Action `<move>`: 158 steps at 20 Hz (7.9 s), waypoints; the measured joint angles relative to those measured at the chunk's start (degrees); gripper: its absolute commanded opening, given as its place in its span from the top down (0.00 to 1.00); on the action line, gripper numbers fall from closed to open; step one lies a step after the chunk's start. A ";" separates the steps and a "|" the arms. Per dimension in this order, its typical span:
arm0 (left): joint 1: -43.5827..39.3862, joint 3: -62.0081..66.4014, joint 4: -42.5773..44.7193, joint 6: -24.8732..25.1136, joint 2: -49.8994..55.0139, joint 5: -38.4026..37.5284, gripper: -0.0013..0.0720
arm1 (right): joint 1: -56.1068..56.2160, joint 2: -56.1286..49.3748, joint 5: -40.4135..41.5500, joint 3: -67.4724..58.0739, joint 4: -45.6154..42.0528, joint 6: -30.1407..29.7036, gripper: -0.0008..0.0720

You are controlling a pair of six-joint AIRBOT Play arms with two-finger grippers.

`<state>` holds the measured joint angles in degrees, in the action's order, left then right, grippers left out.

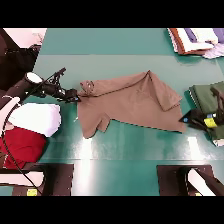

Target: Fold the shirts.

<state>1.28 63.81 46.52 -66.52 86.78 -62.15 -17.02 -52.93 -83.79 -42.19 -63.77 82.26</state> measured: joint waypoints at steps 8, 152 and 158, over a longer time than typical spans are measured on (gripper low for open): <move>-0.13 1.84 -0.22 0.87 0.04 -1.68 0.95 | -16.22 -3.10 6.97 12.37 5.03 -4.04 0.23; 4.04 -34.82 -4.85 -1.97 -30.93 -1.70 0.95 | -4.96 -8.76 14.73 10.38 1.31 -5.35 0.89; 4.04 -33.05 -0.70 -2.56 -33.05 -3.50 0.95 | -3.08 -8.44 14.10 9.16 -0.92 -5.42 0.97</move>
<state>5.32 30.76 45.82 -69.08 53.74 -65.65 -20.10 -61.36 -69.69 -33.04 -64.69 76.84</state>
